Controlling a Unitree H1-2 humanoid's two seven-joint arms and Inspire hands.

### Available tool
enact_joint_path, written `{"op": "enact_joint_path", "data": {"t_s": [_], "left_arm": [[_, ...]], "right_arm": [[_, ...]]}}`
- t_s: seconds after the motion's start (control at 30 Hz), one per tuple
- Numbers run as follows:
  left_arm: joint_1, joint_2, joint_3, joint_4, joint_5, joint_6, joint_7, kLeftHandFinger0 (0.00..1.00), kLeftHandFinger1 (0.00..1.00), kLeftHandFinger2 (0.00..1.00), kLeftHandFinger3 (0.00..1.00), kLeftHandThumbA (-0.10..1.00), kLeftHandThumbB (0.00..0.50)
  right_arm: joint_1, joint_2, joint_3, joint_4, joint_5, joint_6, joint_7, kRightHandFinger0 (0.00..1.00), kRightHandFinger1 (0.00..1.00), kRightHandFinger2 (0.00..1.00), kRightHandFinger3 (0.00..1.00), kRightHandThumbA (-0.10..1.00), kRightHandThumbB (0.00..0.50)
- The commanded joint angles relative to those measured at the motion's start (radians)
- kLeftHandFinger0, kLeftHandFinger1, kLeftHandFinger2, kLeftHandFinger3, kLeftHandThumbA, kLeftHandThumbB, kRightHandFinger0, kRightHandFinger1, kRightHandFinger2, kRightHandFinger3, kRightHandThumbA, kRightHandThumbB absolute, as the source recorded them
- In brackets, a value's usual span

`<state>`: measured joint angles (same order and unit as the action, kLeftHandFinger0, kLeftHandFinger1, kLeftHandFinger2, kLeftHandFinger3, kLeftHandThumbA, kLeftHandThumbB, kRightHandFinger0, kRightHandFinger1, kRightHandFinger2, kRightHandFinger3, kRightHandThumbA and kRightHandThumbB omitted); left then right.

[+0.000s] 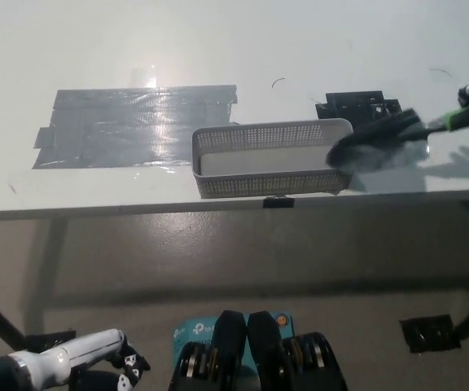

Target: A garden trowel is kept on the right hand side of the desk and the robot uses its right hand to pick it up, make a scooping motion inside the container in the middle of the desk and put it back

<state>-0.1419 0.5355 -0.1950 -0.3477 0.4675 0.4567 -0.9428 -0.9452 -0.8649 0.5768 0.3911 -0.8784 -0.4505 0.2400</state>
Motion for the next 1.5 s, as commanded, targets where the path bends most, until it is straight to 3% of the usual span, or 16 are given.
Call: {"op": "enact_joint_path", "data": {"t_s": [0.0,0.13,0.2,0.37,0.57,0.63,0.73,0.83,0.87,0.9,0.97,1.03,1.13,1.33,1.4,1.47], "left_arm": [[-0.012,0.015,0.015,-0.031,0.010,0.013,-0.023,0.90,0.76,0.77,0.81,1.00,0.500],[-0.003,0.013,0.015,-0.036,0.013,0.013,-0.025,0.91,0.76,0.77,0.81,1.00,0.500],[0.001,0.006,0.021,-0.038,0.014,0.013,-0.031,0.90,0.76,0.76,0.81,1.00,0.500],[-0.007,0.002,0.025,-0.037,0.028,0.013,-0.054,0.91,0.77,0.78,0.83,1.00,0.500],[-0.005,-0.003,0.025,-0.037,0.028,0.013,-0.055,0.91,0.76,0.77,0.82,1.00,0.500],[-0.008,-0.005,0.024,-0.035,0.025,0.013,-0.055,0.91,0.76,0.76,0.80,1.00,0.500],[-0.012,-0.006,0.021,-0.041,0.031,0.013,-0.063,0.90,0.76,0.76,0.81,1.00,0.500],[-0.023,0.000,0.005,-0.044,0.032,0.013,-0.062,0.90,0.76,0.76,0.80,1.00,0.500],[-0.024,-0.004,0.006,-0.045,0.034,0.013,-0.063,0.88,0.75,0.75,0.80,1.00,0.500],[-0.025,-0.007,0.012,-0.045,0.039,0.013,-0.067,0.87,0.74,0.74,0.79,1.00,0.500],[-0.026,-0.010,0.018,-0.047,0.042,0.013,-0.072,0.88,0.75,0.74,0.79,1.00,0.500],[-0.029,-0.008,0.018,-0.053,0.045,0.013,-0.075,0.89,0.75,0.74,0.80,1.00,0.500],[-0.036,-0.012,0.023,-0.052,0.048,0.013,-0.085,0.91,0.77,0.75,0.80,1.00,0.500],[-0.045,-0.012,0.019,-0.063,0.049,0.013,-0.091,0.90,0.76,0.76,0.83,1.00,0.500],[-0.049,-0.016,0.020,-0.065,0.052,0.013,-0.099,0.90,0.76,0.76,0.82,1.00,0.500],[-0.057,-0.014,0.011,-0.063,0.051,0.013,-0.099,0.89,0.75,0.75,0.82,1.00,0.500]], "right_arm": [[-0.100,-0.038,0.022,0.000,-0.056,-0.019,-0.033,0.00,0.01,0.41,0.34,-0.10,0.004],[-0.128,0.015,0.013,-0.002,-0.069,-0.019,0.037,0.00,0.02,0.39,0.48,-0.10,0.000],[-0.131,0.032,0.007,-0.020,-0.083,-0.019,0.040,0.00,0.00,0.33,0.34,-0.10,0.000],[-0.144,0.075,-0.001,-0.037,-0.092,-0.019,0.042,0.00,0.00,0.35,0.31,-0.10,0.038],[-0.137,0.076,0.026,-0.078,-0.135,-0.019,0.019,0.00,0.00,0.41,0.20,-0.10,0.015],[-0.134,0.084,0.028,-0.106,-0.218,0.007,0.096,0.00,0.03,0.46,0.03,-0.09,0.022],[-0.123,0.089,0.032,-0.139,-0.276,0.065,0.189,0.00,0.09,0.52,0.10,-0.04,0.000],[-0.113,0.092,0.039,-0.197,-0.380,0.155,0.356,0.00,0.20,0.61,0.30,0.16,0.000],[-0.107,0.115,0.048,-0.228,-0.506,0.236,0.478,0.02,0.28,0.72,0.67,0.38,0.006],[-0.104,0.136,0.055,-0.250,-0.613,0.290,0.574,0.00,0.19,0.57,0.92,0.44,0.000],[-0.108,0.150,0.056,-0.251,-0.654,0.304,0.628,0.00,0.02,0.36,0.94,0.26,0.000],[-0.111,0.155,0.058,-0.249,-0.685,0.304,0.662,0.00,0.00,0.25,0.90,0.23,0.000],[-0.112,0.158,0.059,-0.237,-0.695,0.296,0.690,0.00,0.00,0.22,0.93,0.14,0.000],[-0.091,0.180,0.057,-0.227,-0.692,0.299,0.663,0.00,0.00,0.23,0.82,0.18,0.011],[-0.081,0.206,0.041,-0.233,-0.668,0.317,0.641,0.00,0.03,0.32,0.89,0.22,0.006],[-0.071,0.216,0.024,-0.245,-0.640,0.318,0.614,0.00,0.00,0.19,0.83,0.27,0.000]]}}
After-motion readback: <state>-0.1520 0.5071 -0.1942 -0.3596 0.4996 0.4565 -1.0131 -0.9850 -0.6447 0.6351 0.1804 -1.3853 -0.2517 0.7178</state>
